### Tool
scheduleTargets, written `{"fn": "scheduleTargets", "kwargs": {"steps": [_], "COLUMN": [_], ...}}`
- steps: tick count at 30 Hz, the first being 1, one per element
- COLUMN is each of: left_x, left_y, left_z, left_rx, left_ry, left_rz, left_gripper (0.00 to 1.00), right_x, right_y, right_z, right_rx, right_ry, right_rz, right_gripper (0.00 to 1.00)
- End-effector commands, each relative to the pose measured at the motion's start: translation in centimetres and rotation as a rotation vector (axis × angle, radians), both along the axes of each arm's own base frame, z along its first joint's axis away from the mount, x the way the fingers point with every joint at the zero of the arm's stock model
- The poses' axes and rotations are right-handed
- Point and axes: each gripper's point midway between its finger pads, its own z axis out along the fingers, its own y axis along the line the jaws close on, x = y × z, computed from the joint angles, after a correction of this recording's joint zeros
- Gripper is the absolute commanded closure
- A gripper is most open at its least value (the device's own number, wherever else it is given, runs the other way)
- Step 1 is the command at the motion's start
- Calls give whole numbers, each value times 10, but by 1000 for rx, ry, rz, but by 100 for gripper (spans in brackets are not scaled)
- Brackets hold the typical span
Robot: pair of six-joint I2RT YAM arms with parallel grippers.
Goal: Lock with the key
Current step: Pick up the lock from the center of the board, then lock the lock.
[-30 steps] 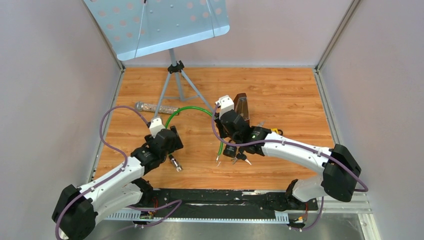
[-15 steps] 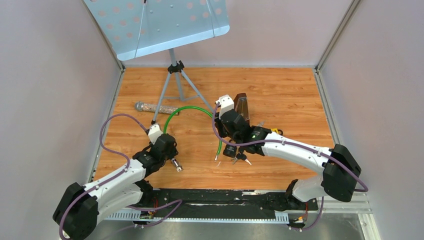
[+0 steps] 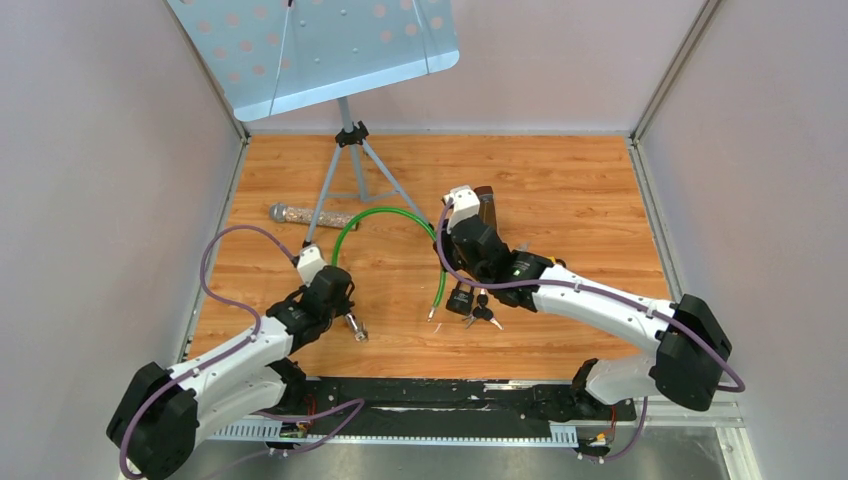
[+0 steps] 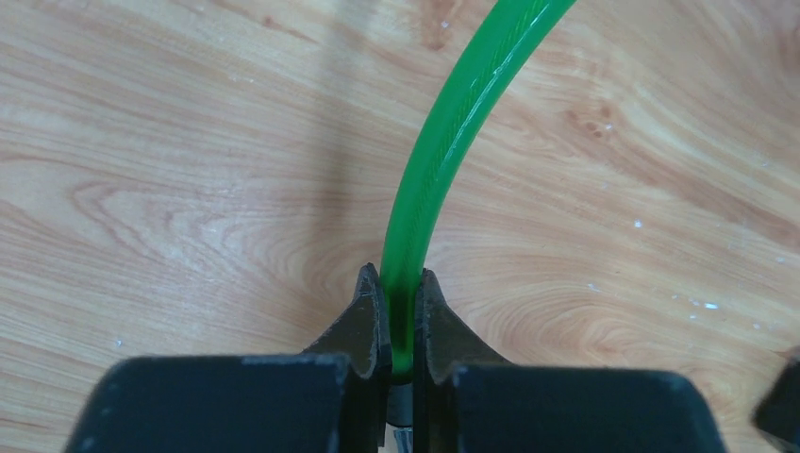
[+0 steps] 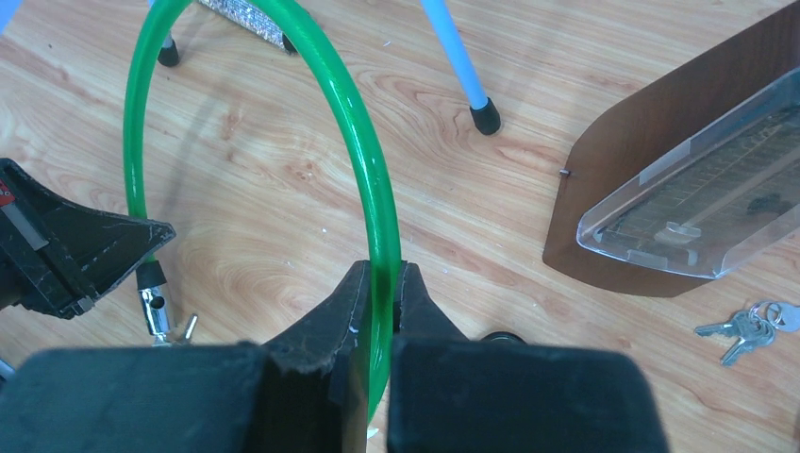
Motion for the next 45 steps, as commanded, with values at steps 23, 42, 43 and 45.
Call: {"fn": "scheduleTargets", "kwargs": {"steps": [23, 42, 43, 45], "left_x": [23, 13, 13, 13], "left_y": [-11, -32, -33, -31], "left_z": [289, 341, 341, 345], "left_rx": [55, -8, -11, -22], "left_ry": [-694, -822, -816, -810], "left_rz": [-309, -435, -435, -422], "left_gripper": [100, 100, 100, 100], "right_x": [-9, -16, -18, -22], "right_y": [28, 44, 46, 50], "right_z": [-6, -11, -9, 1], "right_rx": [426, 460, 463, 491], "right_ry": [286, 207, 198, 184], "right_rz": [-197, -95, -71, -31], "right_gripper": [89, 36, 38, 39]}}
